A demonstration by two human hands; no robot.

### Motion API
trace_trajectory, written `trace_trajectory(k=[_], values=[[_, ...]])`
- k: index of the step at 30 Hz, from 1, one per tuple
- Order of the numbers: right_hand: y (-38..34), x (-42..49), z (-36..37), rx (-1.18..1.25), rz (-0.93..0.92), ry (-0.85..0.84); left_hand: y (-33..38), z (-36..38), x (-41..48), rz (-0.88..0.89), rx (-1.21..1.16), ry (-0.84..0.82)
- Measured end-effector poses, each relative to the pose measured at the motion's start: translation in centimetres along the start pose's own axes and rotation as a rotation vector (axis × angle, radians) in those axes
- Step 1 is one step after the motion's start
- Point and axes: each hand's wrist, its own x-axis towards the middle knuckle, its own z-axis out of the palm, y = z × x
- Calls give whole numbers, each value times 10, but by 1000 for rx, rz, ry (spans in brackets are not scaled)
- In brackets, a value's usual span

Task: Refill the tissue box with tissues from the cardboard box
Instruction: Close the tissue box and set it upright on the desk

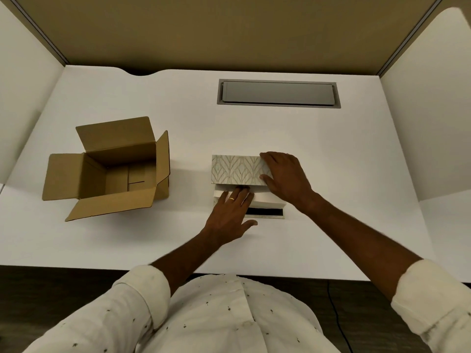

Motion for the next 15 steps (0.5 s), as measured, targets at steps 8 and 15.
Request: trace_trajectory(k=[8,15], values=[[14,-2,-3,19,-99,-82,2,-4,3,24,58,54],[20,-3,3,-89,-139,-174,-4,-22,18,219,128,109]])
